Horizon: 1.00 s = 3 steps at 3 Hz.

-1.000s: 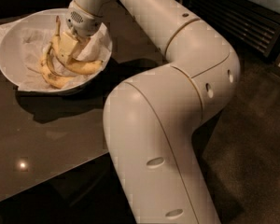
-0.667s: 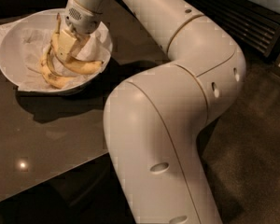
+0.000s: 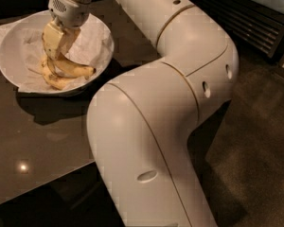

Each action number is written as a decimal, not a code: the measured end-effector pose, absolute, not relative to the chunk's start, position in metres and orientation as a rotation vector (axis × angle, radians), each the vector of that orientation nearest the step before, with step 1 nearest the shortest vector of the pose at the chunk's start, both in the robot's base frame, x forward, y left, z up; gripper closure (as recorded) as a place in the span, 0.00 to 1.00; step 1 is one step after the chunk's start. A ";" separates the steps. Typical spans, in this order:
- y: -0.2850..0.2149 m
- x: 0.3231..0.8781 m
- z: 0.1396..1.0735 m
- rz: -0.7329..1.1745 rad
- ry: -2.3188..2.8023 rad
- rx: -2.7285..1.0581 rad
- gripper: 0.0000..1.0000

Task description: Pick banana from white bowl

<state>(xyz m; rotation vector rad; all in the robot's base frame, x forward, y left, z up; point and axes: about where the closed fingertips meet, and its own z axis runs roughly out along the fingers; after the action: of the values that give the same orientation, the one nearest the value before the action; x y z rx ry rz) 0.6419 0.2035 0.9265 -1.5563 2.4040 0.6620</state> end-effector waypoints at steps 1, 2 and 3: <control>0.205 0.642 0.927 0.661 2.402 -1.560 1.00; 0.207 0.640 0.933 0.639 2.386 -1.544 1.00; 0.202 0.632 0.943 0.619 2.385 -1.509 1.00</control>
Offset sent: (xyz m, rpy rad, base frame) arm -0.0133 -0.0036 0.0173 -0.0041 -0.0561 -0.0167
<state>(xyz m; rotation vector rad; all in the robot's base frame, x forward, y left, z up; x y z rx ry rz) 0.6318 0.2023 0.9435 -1.5092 2.3854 0.6190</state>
